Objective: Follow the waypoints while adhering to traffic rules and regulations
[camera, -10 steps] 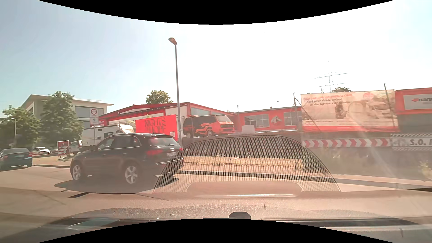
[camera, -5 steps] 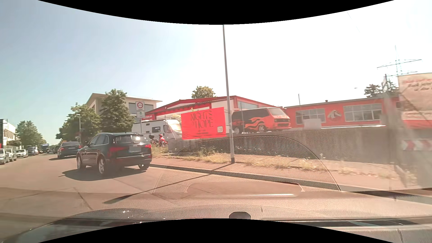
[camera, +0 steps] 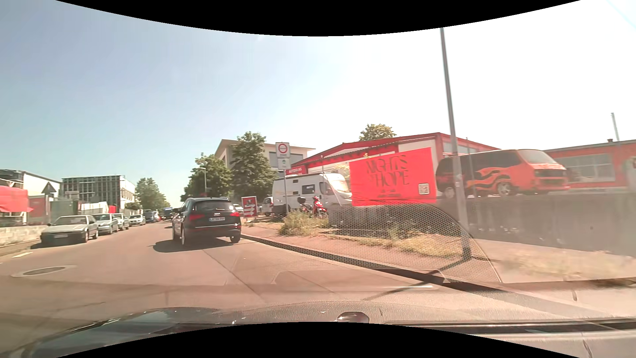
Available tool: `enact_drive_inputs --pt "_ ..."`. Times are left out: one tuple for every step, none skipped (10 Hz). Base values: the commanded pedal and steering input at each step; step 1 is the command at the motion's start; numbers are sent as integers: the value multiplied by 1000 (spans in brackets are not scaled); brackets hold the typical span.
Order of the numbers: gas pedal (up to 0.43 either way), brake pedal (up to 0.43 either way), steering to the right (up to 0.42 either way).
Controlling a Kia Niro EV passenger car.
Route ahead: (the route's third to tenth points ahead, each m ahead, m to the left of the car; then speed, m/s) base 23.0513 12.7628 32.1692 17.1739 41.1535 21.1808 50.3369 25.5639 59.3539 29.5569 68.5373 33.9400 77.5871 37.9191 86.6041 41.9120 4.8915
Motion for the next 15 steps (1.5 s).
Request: enact_drive_inputs --pt "398 0 -465" --pt "398 0 -441" --pt "398 0 -404" --pt "398 0 -361" --pt "398 0 -315" --pt "398 0 -257" --pt "390 0 -195" --pt "390 0 -141" --pt "390 0 -103" --pt "378 0 -80" --pt "370 0 -74" --pt "370 0 -71" --pt "370 0 -70" --pt "339 0 -69" --pt "331 0 -66"
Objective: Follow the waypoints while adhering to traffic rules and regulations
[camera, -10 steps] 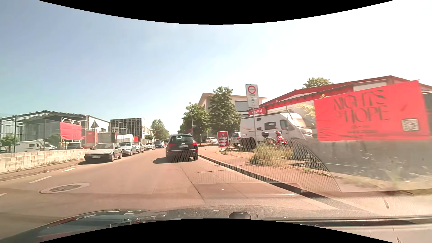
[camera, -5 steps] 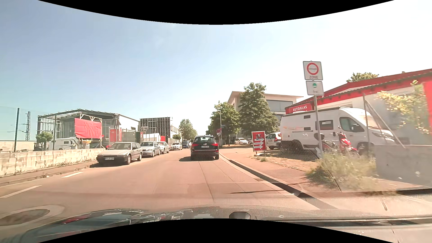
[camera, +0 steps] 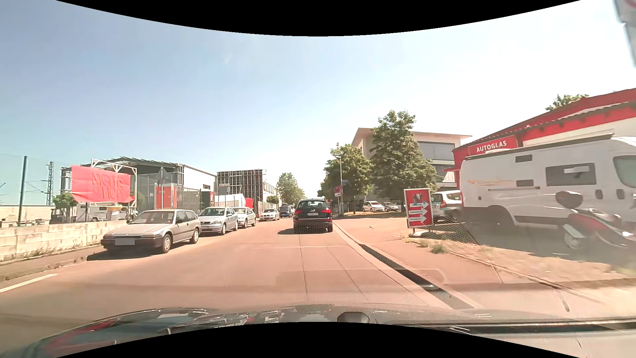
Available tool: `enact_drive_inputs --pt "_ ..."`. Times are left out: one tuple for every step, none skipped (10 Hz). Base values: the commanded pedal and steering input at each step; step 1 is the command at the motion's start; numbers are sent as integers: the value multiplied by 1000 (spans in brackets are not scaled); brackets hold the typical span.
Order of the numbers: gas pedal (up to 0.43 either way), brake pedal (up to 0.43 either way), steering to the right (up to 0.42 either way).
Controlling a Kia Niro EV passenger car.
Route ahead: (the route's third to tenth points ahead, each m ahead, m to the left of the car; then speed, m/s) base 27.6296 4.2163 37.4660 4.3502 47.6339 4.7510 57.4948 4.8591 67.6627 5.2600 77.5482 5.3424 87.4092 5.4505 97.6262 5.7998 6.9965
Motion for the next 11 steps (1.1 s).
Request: enact_drive_inputs --pt "331 0 -60" --pt "331 0 -53" --pt "331 0 -44" --pt "311 0 -34" --pt "311 0 -25" --pt "311 0 -20" --pt "311 0 -18" --pt "299 0 -12" --pt "299 0 -5" --pt "280 0 -1" --pt "248 0 0"
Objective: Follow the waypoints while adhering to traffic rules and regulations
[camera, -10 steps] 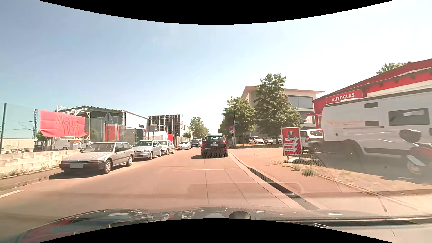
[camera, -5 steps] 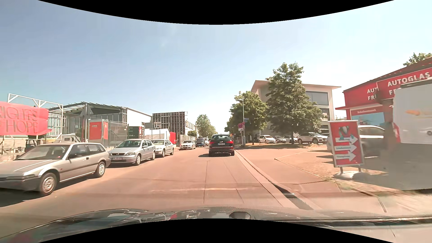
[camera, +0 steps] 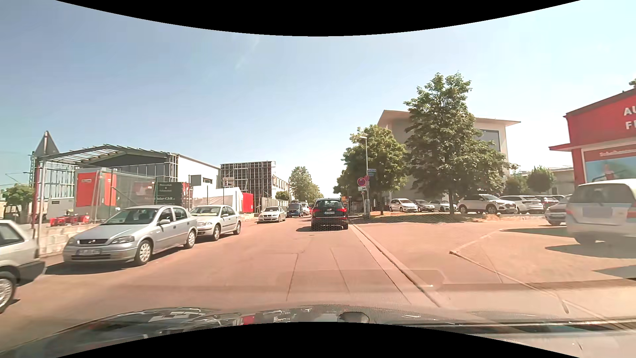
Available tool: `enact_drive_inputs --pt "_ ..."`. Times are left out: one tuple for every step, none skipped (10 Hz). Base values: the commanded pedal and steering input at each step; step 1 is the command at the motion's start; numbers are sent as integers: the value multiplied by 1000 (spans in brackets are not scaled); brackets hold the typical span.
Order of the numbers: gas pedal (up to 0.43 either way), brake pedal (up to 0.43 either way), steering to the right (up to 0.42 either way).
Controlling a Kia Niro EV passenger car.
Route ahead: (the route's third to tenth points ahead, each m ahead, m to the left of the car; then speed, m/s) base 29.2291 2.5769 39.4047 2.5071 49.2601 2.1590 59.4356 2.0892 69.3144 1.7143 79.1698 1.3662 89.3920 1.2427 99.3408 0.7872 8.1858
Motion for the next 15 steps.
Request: enact_drive_inputs --pt "240 0 0" --pt "220 0 0" --pt "220 0 0" --pt "220 0 1" --pt "220 0 1" --pt "209 0 1" --pt "197 0 1" --pt "197 0 3" --pt "197 0 4" --pt "177 0 5" --pt "169 0 4" --pt "169 0 3" --pt "169 0 3" --pt "169 0 4" --pt "157 0 5"
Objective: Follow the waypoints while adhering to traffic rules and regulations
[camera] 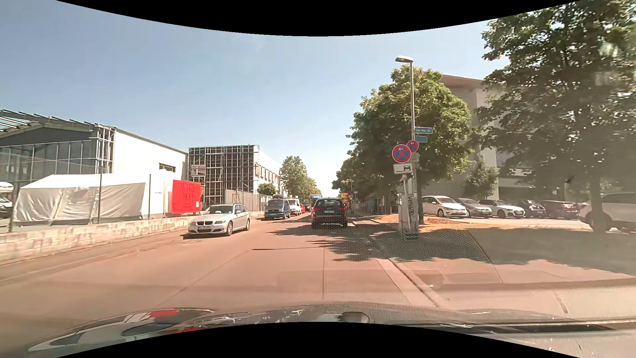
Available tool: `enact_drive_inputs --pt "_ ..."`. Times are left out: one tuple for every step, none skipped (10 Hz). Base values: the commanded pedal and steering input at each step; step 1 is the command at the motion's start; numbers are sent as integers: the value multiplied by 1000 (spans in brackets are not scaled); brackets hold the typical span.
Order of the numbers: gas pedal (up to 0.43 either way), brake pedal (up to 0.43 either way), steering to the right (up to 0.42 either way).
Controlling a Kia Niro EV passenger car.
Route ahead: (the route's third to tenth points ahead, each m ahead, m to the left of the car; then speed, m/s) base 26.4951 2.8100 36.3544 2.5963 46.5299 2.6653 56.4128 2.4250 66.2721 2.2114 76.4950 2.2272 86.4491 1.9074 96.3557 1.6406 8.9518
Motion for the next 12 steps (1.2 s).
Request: enact_drive_inputs --pt "157 0 5" --pt "157 0 5" --pt "157 0 5" --pt "157 0 5" --pt "157 0 4" --pt "157 0 4" --pt "157 0 5" --pt "157 0 5" --pt "150 0 5" --pt "138 0 5" --pt "138 0 5" --pt "138 0 5"
